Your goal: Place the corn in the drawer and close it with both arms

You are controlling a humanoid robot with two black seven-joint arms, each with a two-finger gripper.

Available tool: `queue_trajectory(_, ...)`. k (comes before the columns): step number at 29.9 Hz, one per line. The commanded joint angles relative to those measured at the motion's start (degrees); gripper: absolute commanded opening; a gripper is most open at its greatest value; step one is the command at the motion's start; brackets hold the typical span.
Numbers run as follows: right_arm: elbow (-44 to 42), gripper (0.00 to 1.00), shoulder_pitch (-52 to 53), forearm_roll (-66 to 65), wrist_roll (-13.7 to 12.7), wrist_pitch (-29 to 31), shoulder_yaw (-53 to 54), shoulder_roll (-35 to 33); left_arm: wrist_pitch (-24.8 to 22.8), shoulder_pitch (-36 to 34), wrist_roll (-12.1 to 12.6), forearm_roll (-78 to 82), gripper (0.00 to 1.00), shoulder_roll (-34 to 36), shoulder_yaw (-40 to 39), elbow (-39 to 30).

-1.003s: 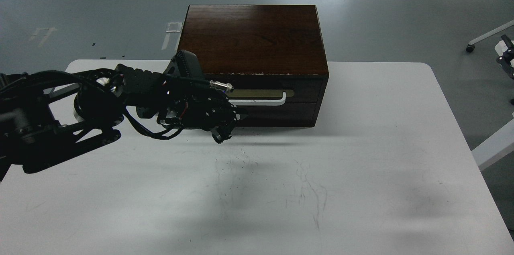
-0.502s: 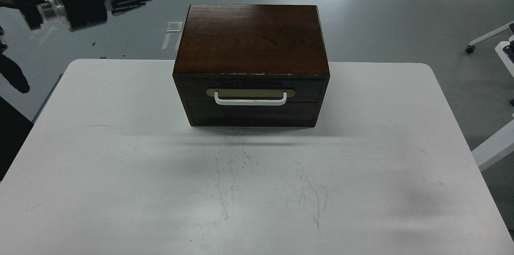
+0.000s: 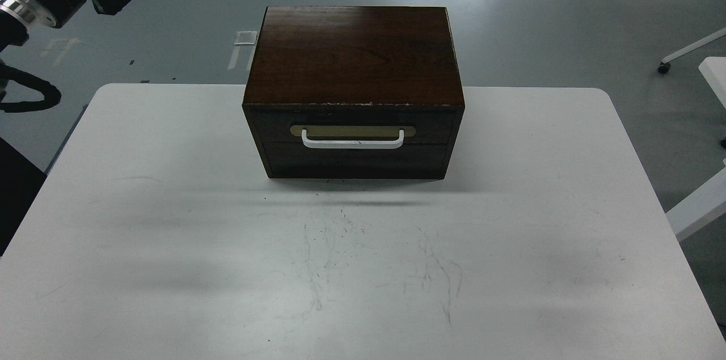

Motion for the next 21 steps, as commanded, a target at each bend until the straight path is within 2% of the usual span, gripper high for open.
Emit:
queue_trajectory(1,-2.0,1.00,0.0,0.0,-0.2,0.0,0.1,2.1,0.0,2.1,0.0,-4.6,0.98,-3.0,-0.2,3.1)
queue_trajectory(4,-5.5,1.00,0.5,0.0,-1.7,0.0,0.1,5.8,0.0,4.2,0.3,-5.5,0.98,-5.6,-0.2,4.5)
queue_trajectory(5,-6.4,1.00,1.2,0.0,-3.2,0.0,0.1,7.0,0.0,5.0,0.1,-5.5,0.98,-6.5,-0.2,5.1)
queue_trajectory(9,-8.6,1.00,1.6,0.0,-5.9,0.0,0.1,9.3,0.0,6.4,-0.3,-5.7,0.98,-7.7,-0.9,5.7)
queue_trajectory(17,-10.8,1.00,1.3,0.0,-8.5,0.0,0.1,11.6,0.0,8.4,-0.4,-5.8,0.98,-10.4,-5.5,6.0)
queue_trajectory(21,-10.9,1.00,1.1,-0.1,-8.5,0.0,0.1,13.0,0.0,8.7,-0.3,-5.8,0.98,-10.7,-5.5,6.0)
